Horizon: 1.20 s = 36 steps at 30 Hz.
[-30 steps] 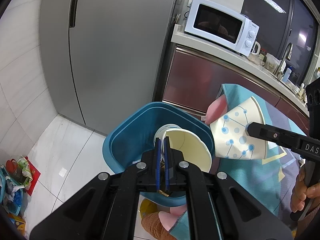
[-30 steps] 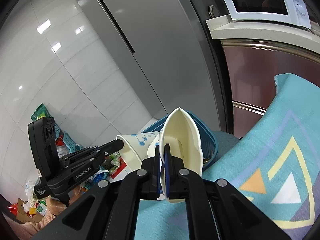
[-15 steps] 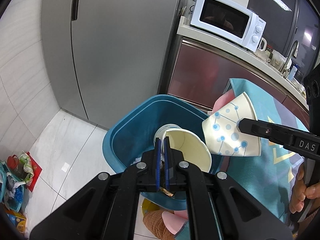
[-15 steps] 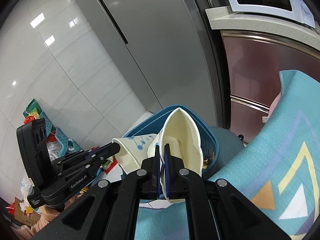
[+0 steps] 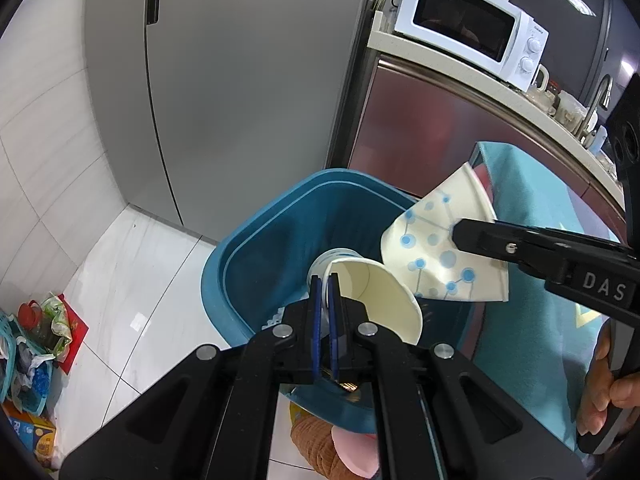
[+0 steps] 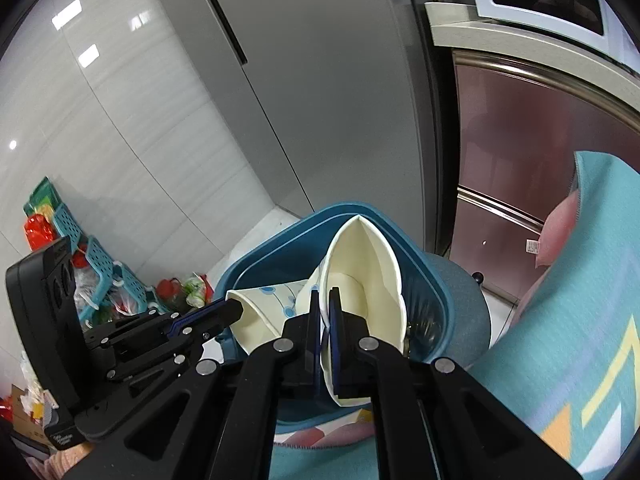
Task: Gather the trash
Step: 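Open both tools to drop the paper cups into the bin, then move both open tools back over the tissues and plastic wrappers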
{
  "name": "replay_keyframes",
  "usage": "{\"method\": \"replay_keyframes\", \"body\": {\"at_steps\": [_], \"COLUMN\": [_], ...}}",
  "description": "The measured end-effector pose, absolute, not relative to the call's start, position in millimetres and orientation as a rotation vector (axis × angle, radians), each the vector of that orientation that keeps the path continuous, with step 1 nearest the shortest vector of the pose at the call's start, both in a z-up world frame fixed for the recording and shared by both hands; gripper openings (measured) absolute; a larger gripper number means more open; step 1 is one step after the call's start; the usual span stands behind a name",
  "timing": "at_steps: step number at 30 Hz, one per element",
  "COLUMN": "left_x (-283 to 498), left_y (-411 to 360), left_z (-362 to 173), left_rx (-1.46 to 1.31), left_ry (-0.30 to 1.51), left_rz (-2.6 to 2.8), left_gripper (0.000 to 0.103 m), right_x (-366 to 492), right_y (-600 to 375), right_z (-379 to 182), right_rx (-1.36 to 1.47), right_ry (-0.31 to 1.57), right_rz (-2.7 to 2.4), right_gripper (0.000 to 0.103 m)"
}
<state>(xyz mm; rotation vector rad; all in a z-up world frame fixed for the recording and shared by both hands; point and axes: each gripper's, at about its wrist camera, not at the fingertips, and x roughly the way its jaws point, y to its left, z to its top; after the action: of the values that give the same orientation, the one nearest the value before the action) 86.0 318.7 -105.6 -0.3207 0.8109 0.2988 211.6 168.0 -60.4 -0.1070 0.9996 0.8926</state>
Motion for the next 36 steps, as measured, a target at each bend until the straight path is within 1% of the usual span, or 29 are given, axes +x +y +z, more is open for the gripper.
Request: {"method": "replay_keyframes", "body": {"at_steps": [1,2,5,6,9,12,14,17,19,21,22,24,28,29,30,36], "left_x": [88,90,96,97,98,97,94,88,84,80,78,74,69,65,64,61], "left_y": [318,318,319,318,317,314,311,304,297,290,285,274,248,241,232,172], "left_z": [-108,-112,-125,-127,-133,-131,-127,-117,-109,-100,-96,-85,-68,-64,-60,-45], "left_rx": [-0.32,-0.316,-0.329,-0.329,-0.335,-0.339,-0.336,-0.326,-0.32,-0.308,-0.304,-0.295,-0.273,-0.265,-0.255,-0.211], "left_ry": [0.819,0.829,0.861,0.868,0.877,0.864,0.844,0.813,0.794,0.768,0.754,0.722,0.679,0.67,0.66,0.636], "left_rz": [0.293,0.301,0.294,0.296,0.291,0.276,0.263,0.239,0.218,0.193,0.18,0.141,0.069,0.051,0.024,-0.118], "left_gripper": [0.004,0.005,0.008,0.01,0.011,0.012,0.015,0.017,0.02,0.029,0.03,0.036,0.046,0.05,0.053,0.055], "right_x": [214,217,221,220,216,213,210,206,201,195,192,184,168,164,160,143], "right_y": [170,172,167,166,159,151,144,132,123,112,107,91,58,48,38,-23], "right_z": [-64,-67,-68,-67,-66,-64,-61,-55,-48,-41,-38,-30,-18,-16,-15,-9], "right_rx": [-0.106,-0.098,-0.078,-0.081,-0.079,-0.076,-0.07,-0.051,-0.034,-0.025,-0.02,-0.007,0.017,0.02,0.021,0.07], "right_ry": [1.014,1.036,1.04,1.035,1.029,1.028,1.022,1.012,0.998,0.973,0.963,0.937,0.885,0.873,0.86,0.821], "right_rz": [0.892,0.892,0.884,0.883,0.884,0.886,0.891,0.9,0.908,0.913,0.913,0.915,0.9,0.888,0.874,0.786], "right_gripper": [0.012,0.014,0.014,0.015,0.016,0.019,0.019,0.02,0.02,0.025,0.029,0.03,0.036,0.036,0.036,0.036]}}
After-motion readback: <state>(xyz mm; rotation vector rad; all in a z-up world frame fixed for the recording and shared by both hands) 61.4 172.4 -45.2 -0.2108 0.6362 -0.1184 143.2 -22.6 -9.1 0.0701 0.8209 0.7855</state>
